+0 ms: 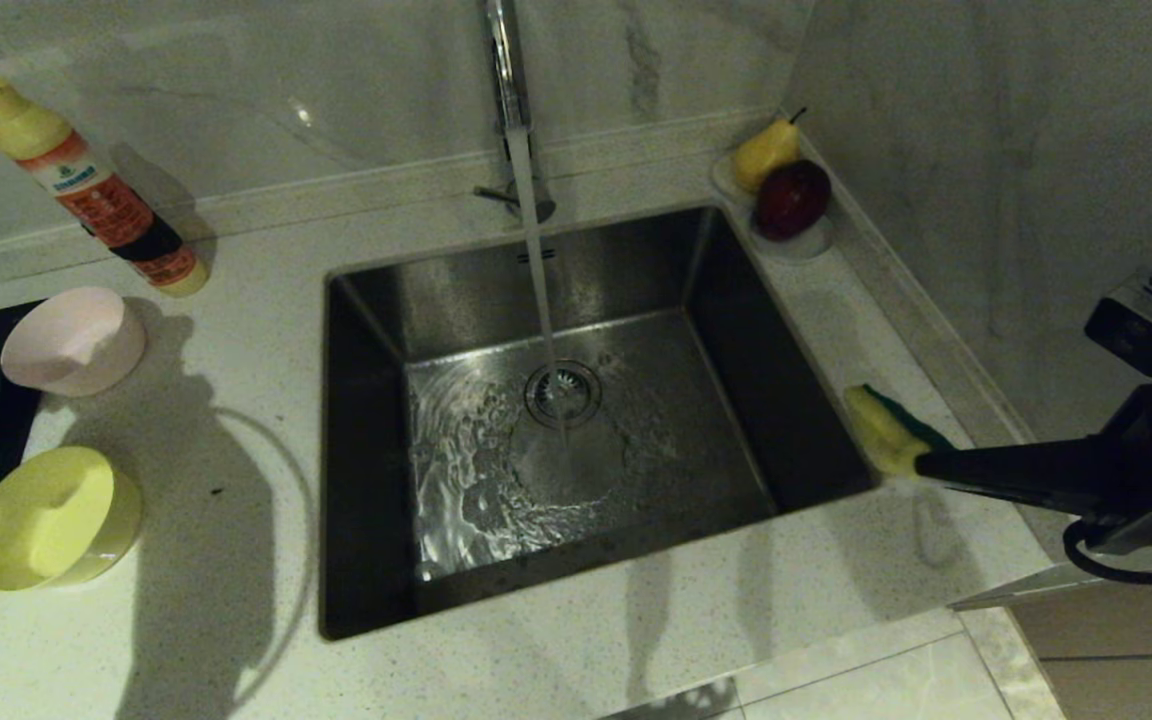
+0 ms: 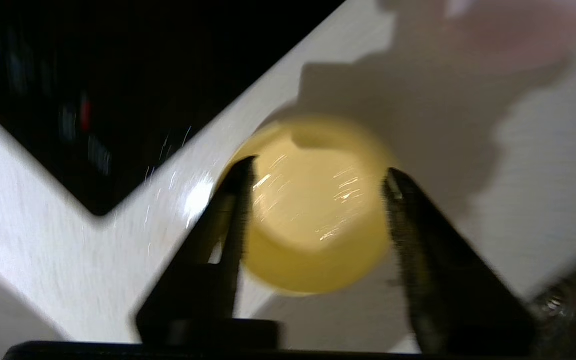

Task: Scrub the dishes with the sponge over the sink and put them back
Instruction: Put down the sponge

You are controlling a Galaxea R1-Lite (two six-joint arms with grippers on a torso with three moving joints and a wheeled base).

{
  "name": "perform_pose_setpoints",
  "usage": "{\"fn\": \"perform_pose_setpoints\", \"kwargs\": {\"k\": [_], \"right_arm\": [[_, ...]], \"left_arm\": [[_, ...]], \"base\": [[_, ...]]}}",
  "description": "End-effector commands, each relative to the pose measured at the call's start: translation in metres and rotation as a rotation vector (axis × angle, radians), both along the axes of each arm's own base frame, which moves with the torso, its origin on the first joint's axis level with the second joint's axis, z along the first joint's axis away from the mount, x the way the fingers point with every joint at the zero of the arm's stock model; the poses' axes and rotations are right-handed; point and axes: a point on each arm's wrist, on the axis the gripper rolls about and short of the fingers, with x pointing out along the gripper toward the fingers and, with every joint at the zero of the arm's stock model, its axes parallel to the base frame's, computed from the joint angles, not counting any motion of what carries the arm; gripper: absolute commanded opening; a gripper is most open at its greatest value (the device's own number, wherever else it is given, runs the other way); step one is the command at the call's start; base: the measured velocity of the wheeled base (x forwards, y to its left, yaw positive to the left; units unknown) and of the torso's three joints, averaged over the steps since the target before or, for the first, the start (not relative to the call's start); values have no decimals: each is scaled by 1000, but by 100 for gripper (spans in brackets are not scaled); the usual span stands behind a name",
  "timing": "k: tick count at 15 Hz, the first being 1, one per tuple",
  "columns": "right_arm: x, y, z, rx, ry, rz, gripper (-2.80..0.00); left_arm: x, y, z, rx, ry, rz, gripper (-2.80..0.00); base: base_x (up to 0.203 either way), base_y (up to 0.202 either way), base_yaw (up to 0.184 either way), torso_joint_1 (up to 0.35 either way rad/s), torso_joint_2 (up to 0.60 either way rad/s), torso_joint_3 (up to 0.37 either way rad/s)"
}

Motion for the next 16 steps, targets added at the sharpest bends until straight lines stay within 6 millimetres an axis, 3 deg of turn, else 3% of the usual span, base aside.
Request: {"fn": "perform_pose_setpoints", "kwargs": {"k": [1,5,8,10,12,14,16], "right_arm": [[-3,-2,3,4,-14,-7,-280],[0,-2,-2,-5,6,-8,-280],[-2,-3,-3,-6,15,-10,-280],[-1,-2,-3,-6,12,-11,-280],[0,-2,0,-4,4,-11,-280],[-2,-3,2,-2,-8,-11,-280],[-3,-3,1,-1,-4,-10,-280]], "left_arm": [[2,1,26,173,-13,-89,-280],[38,-3,38,520,-150,-262,-280],[67,-42,44,708,-308,-427,-280],[71,-77,46,784,-355,-549,-280],[49,-106,44,808,-393,-633,-280],[5,-124,51,824,-478,-687,-280],[-46,-126,52,841,-556,-685,-280]], "base": [[0,0,0,0,0,0],[0,0,0,0,0,0],[0,0,0,0,0,0],[0,0,0,0,0,0],[0,0,0,0,0,0],[0,0,0,0,0,0],[0,0,0,0,0,0]]}}
